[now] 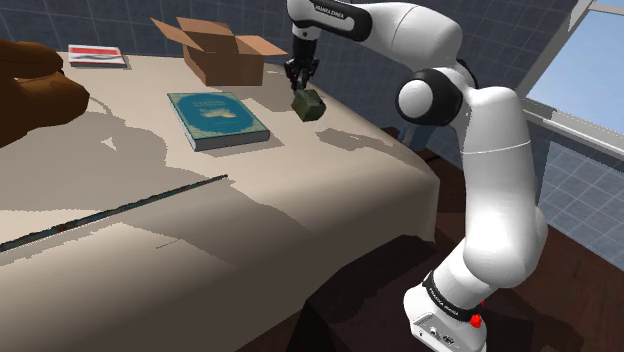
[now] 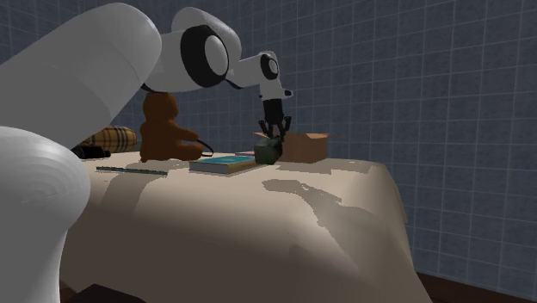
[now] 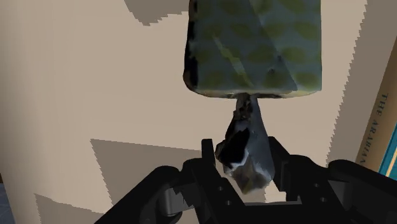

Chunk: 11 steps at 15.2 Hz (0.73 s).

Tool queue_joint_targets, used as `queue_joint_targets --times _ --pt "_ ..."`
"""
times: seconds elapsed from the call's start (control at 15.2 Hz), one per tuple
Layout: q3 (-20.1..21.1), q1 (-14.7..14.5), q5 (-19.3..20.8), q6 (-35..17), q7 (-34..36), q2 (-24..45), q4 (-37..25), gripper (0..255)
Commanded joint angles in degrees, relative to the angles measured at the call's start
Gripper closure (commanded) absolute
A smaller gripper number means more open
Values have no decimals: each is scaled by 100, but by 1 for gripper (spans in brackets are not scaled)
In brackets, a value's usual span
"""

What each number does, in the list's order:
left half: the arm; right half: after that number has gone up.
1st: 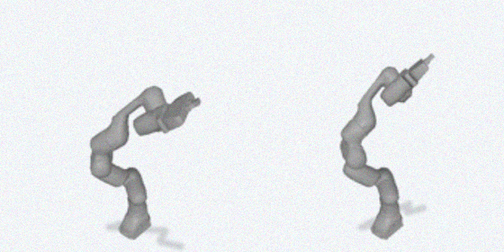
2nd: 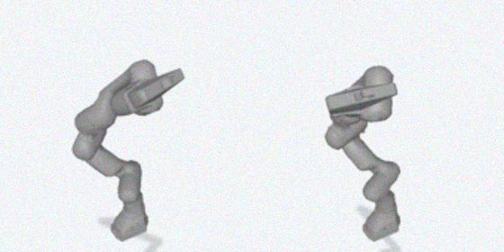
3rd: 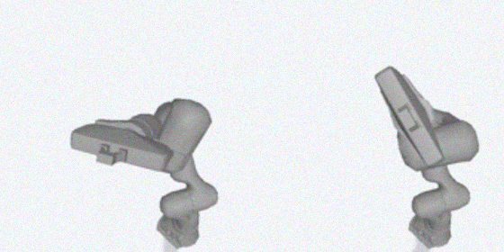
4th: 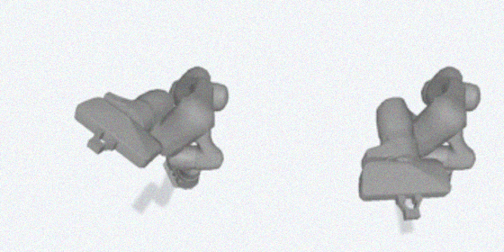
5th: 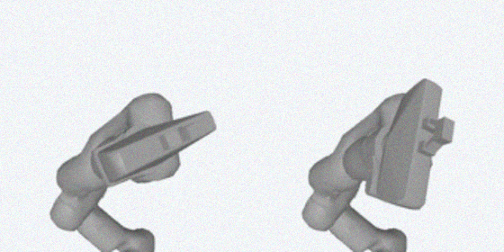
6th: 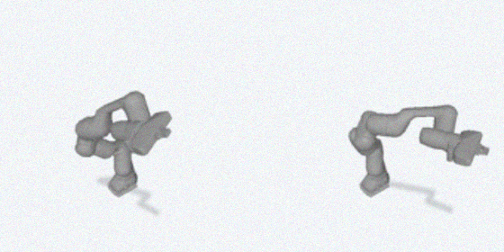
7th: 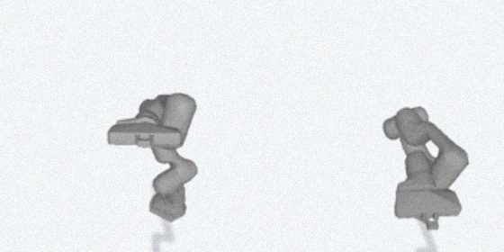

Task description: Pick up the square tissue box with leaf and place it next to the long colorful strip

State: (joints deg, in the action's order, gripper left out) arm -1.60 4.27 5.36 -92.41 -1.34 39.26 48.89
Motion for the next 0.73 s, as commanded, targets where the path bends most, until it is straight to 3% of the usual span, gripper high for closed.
queue_joint_targets --times 0.0,0.26,0.66 --pt "21 -137 31 -115 158 -331 456 255" --pt "93 -477 109 -377 584 -1029 1462 255" --pt "261 -964 219 -487 1250 -1722 2344 255"
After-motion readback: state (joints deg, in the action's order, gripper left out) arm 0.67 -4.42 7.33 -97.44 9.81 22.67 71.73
